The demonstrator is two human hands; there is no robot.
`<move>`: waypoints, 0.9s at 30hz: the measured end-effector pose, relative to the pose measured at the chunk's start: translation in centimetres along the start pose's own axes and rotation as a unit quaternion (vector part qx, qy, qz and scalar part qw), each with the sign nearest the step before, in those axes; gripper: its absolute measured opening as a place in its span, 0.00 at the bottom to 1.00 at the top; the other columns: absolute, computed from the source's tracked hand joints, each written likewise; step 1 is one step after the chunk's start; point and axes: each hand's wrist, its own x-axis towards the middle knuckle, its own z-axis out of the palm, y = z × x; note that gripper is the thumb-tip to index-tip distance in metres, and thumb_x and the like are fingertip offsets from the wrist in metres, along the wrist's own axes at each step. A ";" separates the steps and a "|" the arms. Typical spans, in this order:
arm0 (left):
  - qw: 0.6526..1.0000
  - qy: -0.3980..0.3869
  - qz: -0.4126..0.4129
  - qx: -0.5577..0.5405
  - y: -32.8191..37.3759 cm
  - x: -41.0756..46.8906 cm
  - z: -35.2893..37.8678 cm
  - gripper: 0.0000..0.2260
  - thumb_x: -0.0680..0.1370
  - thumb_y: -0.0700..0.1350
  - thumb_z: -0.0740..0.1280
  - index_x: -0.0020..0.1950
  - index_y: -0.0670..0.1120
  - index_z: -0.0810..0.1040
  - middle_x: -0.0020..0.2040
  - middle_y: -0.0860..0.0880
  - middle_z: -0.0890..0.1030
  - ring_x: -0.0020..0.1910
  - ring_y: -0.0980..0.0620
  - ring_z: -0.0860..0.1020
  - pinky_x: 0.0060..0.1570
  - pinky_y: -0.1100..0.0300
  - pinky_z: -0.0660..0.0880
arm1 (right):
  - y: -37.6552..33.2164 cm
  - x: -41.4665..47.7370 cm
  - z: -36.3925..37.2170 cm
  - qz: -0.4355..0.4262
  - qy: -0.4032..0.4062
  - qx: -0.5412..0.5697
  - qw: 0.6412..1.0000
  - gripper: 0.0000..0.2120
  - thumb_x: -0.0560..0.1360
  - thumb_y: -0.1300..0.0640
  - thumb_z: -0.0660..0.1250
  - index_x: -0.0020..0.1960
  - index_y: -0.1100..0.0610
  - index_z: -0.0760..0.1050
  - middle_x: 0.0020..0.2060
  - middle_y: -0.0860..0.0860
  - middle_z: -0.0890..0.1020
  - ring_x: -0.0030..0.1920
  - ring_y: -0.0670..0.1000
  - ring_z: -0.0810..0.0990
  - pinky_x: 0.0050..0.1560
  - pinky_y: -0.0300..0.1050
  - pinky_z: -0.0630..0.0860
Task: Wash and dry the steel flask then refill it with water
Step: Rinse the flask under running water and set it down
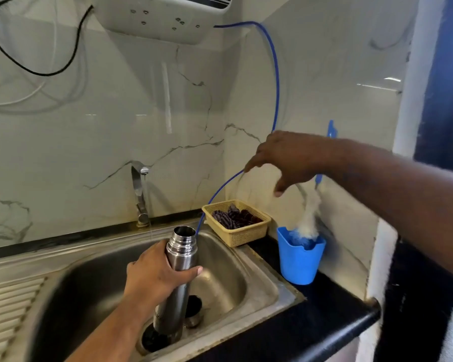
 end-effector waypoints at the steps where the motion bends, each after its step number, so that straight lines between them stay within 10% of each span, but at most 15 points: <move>1: 1.000 0.004 -0.012 -0.027 -0.3 0.1 -0.4 0.32 0.58 0.74 0.75 0.54 0.60 0.73 0.48 0.62 0.79 0.49 0.58 0.78 0.56 0.49 0.76 | -1.5 0.7 0.0 -0.005 0.030 0.063 0.998 0.40 0.70 0.40 0.77 0.77 0.40 0.63 0.67 0.46 0.76 0.68 0.51 0.70 0.69 0.49 0.67; 7: 0.954 0.135 -0.116 -0.240 -2.6 1.7 -3.4 0.31 0.64 0.63 0.80 0.61 0.53 0.74 0.51 0.55 0.82 0.51 0.52 0.82 0.49 0.55 0.77 | -14.6 7.4 3.4 -0.063 0.052 0.348 0.934 0.48 0.69 0.37 0.77 0.82 0.45 0.57 0.74 0.50 0.72 0.73 0.54 0.70 0.72 0.49 0.68; 10: 0.872 0.167 -0.194 -0.417 -3.0 2.5 -3.8 0.38 0.69 0.58 0.78 0.72 0.49 0.63 0.58 0.47 0.79 0.53 0.48 0.80 0.60 0.46 0.78 | -19.1 10.1 7.1 -0.070 -0.061 0.414 0.905 0.56 0.67 0.36 0.78 0.83 0.47 0.48 0.79 0.51 0.65 0.75 0.55 0.68 0.74 0.47 0.66; 13: 0.771 0.196 -0.275 -0.540 -5.2 3.1 -4.4 0.36 0.75 0.52 0.75 0.76 0.48 0.60 0.63 0.42 0.77 0.53 0.45 0.79 0.61 0.37 0.77 | -21.2 13.4 9.0 -0.024 -0.060 0.502 0.863 0.47 0.67 0.41 0.81 0.79 0.48 0.62 0.72 0.49 0.74 0.66 0.51 0.76 0.64 0.41 0.72; 15: 0.715 0.183 -0.307 -0.601 -7.1 3.5 -4.8 0.34 0.75 0.50 0.75 0.76 0.47 0.63 0.66 0.39 0.76 0.54 0.42 0.79 0.55 0.37 0.80 | -21.4 15.7 10.4 0.032 -0.041 0.599 0.799 0.43 0.63 0.41 0.83 0.73 0.48 0.70 0.65 0.47 0.78 0.60 0.48 0.78 0.58 0.41 0.75; 19: 0.662 0.118 -0.368 -0.642 -8.1 3.7 -5.1 0.25 0.75 0.46 0.75 0.69 0.45 0.69 0.63 0.34 0.75 0.58 0.33 0.79 0.47 0.39 0.81 | -21.4 20.0 13.7 0.120 0.042 0.826 0.549 0.42 0.53 0.40 0.87 0.62 0.49 0.76 0.57 0.53 0.84 0.53 0.53 0.85 0.43 0.44 0.82; 27: 0.699 -0.013 -0.466 -0.541 -10.0 5.0 -1.3 0.27 0.72 0.57 0.76 0.62 0.39 0.78 0.58 0.36 0.78 0.56 0.38 0.80 0.42 0.46 0.83 | -24.2 24.6 13.6 0.169 0.099 0.905 0.378 0.29 0.70 0.44 0.78 0.66 0.53 0.74 0.55 0.52 0.83 0.53 0.51 0.82 0.45 0.45 0.80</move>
